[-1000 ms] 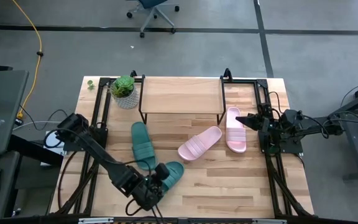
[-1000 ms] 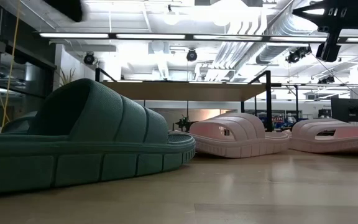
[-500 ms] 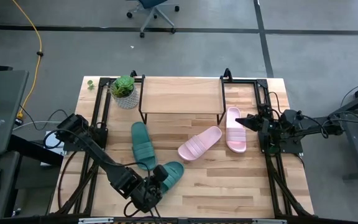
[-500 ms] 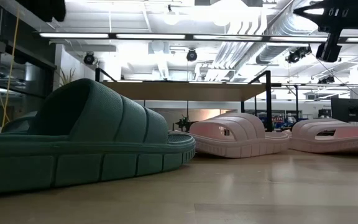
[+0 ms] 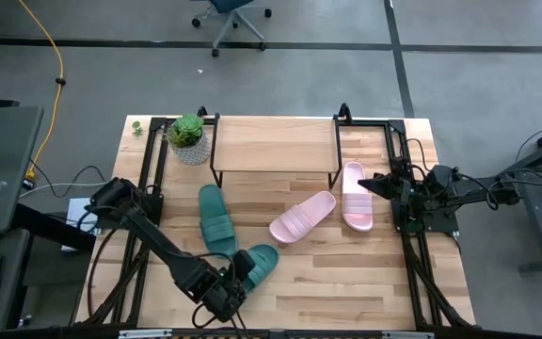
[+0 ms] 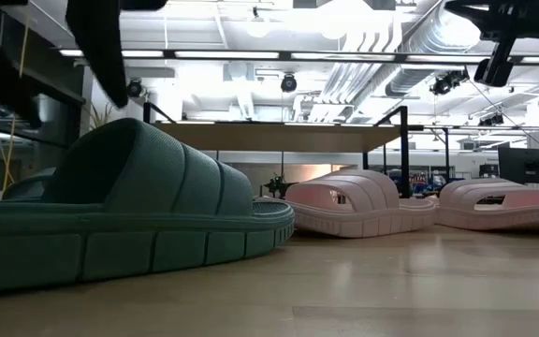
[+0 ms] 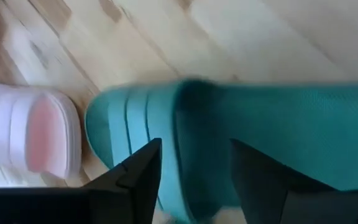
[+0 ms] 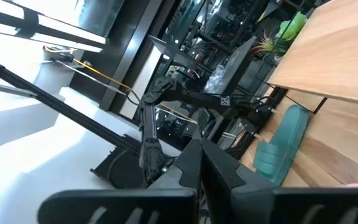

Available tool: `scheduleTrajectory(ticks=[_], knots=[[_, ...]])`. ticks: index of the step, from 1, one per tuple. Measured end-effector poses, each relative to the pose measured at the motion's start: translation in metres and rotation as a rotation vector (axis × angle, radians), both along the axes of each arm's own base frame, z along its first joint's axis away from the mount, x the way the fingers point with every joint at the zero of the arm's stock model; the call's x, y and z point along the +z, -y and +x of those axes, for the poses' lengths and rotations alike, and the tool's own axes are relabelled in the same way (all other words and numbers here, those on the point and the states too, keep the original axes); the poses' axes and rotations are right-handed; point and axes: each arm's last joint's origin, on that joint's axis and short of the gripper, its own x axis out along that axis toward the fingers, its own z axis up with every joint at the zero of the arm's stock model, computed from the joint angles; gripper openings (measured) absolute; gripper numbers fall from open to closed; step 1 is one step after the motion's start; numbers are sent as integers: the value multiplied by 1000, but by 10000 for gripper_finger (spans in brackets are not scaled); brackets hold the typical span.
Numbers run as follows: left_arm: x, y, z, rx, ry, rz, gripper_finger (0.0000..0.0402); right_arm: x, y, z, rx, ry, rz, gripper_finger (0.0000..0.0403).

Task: Pick and place slides into the shelf
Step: Put the bottom green slide on the shelf

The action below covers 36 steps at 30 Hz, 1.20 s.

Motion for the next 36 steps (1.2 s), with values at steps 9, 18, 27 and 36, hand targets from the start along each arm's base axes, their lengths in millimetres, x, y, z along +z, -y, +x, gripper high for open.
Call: scheduleTrajectory(ticks=[9, 18, 27, 36], knots=[[-19, 1, 3, 18, -37, 63, 156, 0, 0, 0, -17, 1, 3, 0], [-17, 0, 4, 32, -17, 103, 118, 0, 1, 0, -19, 1, 3, 0], [-11, 0, 8, 47, 27, 134, 92, 0, 1, 0, -21, 1, -2, 0], [-11, 0, 8, 54, 42, 154, 87, 0, 1, 0, -27, -1, -22, 0]])
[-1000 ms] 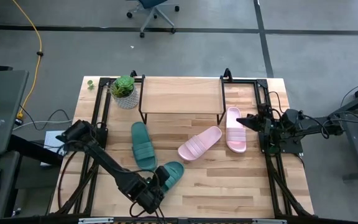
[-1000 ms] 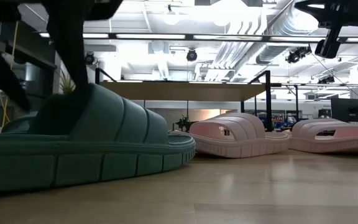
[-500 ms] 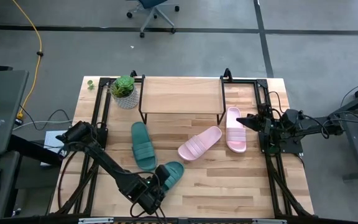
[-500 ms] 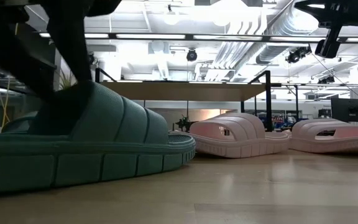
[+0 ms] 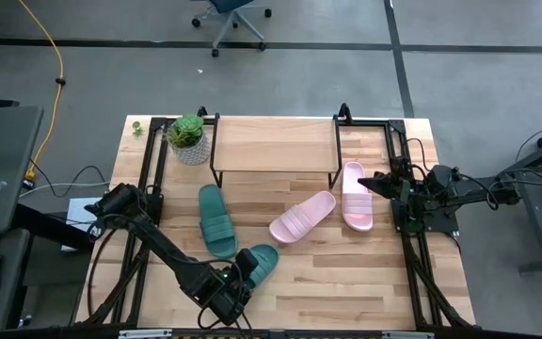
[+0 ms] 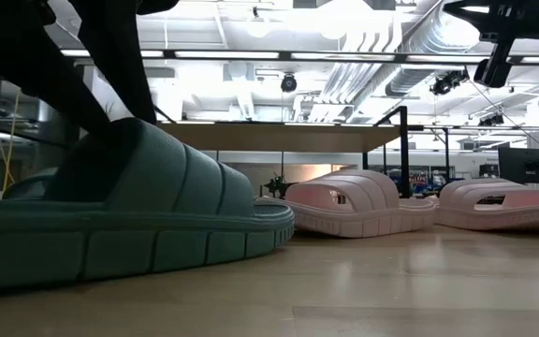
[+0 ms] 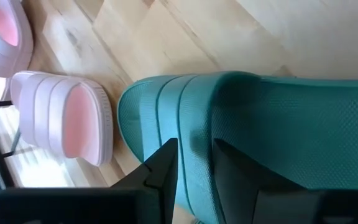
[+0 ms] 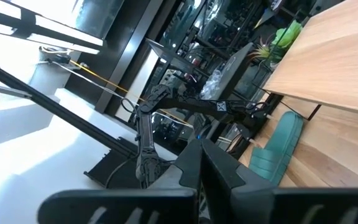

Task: Pick and place slides into the shelf
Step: Put the bottom green slide on the shelf

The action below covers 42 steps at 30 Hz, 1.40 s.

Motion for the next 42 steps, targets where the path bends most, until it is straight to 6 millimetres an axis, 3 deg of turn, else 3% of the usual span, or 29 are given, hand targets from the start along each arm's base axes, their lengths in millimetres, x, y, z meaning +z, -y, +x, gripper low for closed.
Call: scheduleTrajectory(ticks=[16, 31, 42], knots=[[-3, -14, 10, 46, -6, -6, 80, 0, 0, 0, -5, -1, -9, 0], [-3, -16, 11, 43, -21, -31, 7, 0, 0, 0, -5, -2, -26, 0], [-3, -15, 11, 62, -17, -52, 7, 0, 0, 0, -5, -2, -26, 0]])
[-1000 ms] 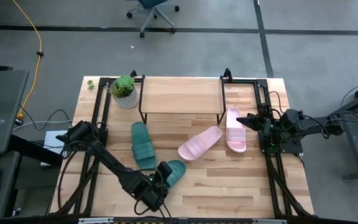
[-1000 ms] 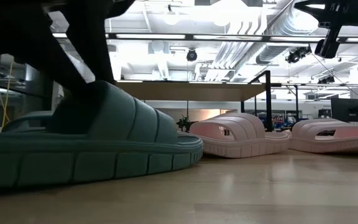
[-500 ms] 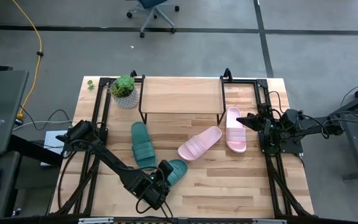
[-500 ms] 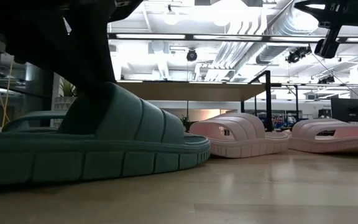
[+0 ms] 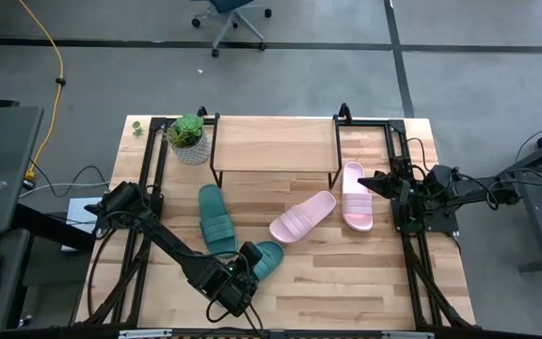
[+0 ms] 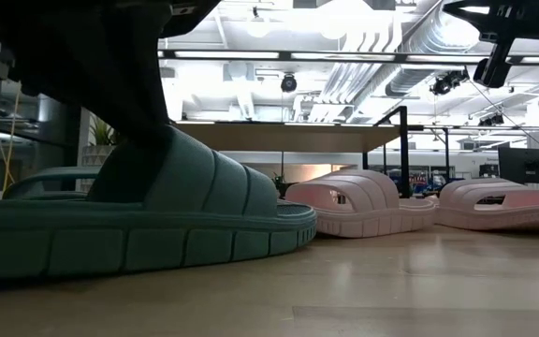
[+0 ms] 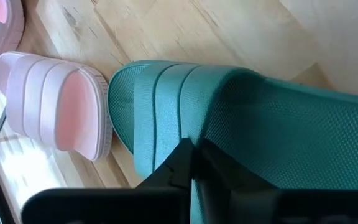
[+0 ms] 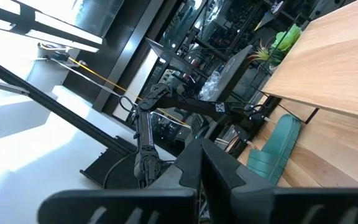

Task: Pick and place slides into the shelf
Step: Put the bottom green slide on the shelf

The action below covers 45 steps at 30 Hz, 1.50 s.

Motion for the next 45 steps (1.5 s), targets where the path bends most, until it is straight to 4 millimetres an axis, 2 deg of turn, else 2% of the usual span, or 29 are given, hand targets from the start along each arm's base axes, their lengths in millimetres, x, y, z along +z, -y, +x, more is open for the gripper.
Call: scheduleTrajectory(ticks=[7, 11, 20, 33, 39, 45], knots=[[0, 1, -1, 37, -3, -55, 9, 0, 0, 0, 0, 0, 0, 0], [12, 3, 2, 35, -15, -66, 4, 0, 0, 0, 0, 0, 0, 0], [60, 8, 9, 60, 5, -77, 2, 0, 0, 0, -1, 0, -6, 0], [128, 5, 9, 212, 107, -111, 0, 0, 0, 0, -5, -2, -26, 0], [165, -4, 5, 259, 182, -59, 0, 0, 0, 0, -4, -2, -24, 0], [194, -31, 4, 337, 207, -1, 0, 0, 0, 0, -3, -2, -18, 0]])
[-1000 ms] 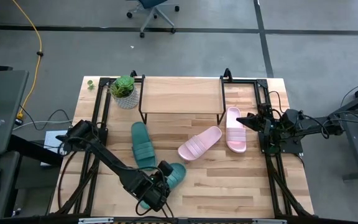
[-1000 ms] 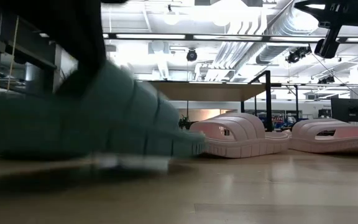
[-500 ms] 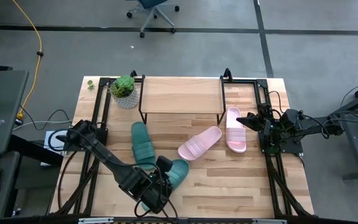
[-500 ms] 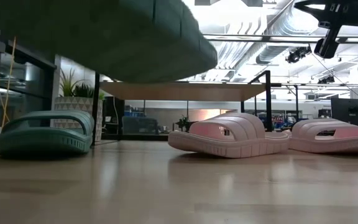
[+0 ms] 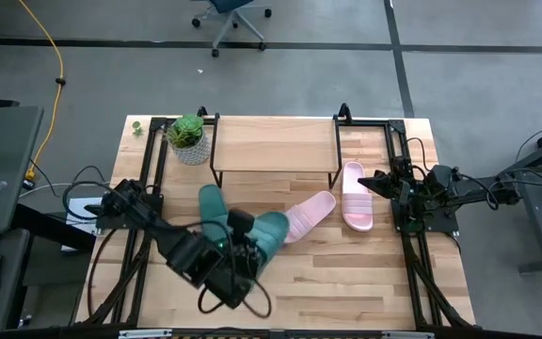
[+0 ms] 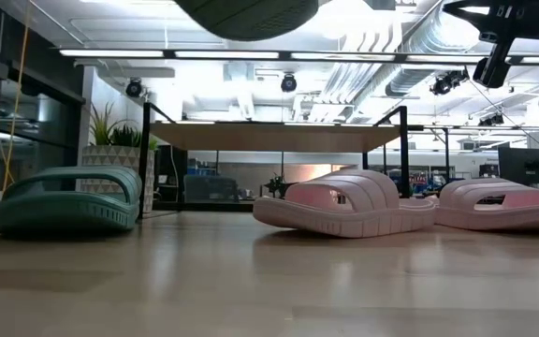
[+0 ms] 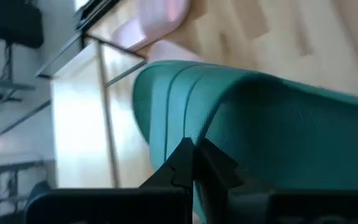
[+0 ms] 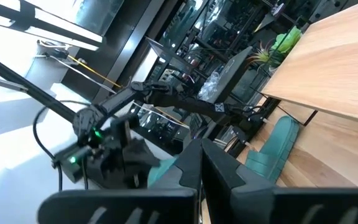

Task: Pick and place slides into the shelf
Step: Put the bottom green slide on the shelf

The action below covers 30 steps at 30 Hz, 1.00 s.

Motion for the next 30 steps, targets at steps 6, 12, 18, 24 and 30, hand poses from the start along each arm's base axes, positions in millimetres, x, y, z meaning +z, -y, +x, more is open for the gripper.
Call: scheduleTrajectory(ticks=[6, 12, 18, 24, 30], knots=[[10, -42, 8, 66, -63, 25, 0, 0, 0, 0, 0, 0, 1, 0], [12, -88, 19, 94, -132, 48, 0, 0, 0, 0, 1, 1, 6, 0], [12, -132, 25, 119, -207, 86, 0, 0, 0, 0, 14, 7, 51, 0], [12, -178, 25, 159, -274, 100, 0, 8, 0, -2, 34, 88, 58, 0], [14, -220, 18, 157, -345, 85, 0, 19, 2, -6, -36, 205, 48, 0]])
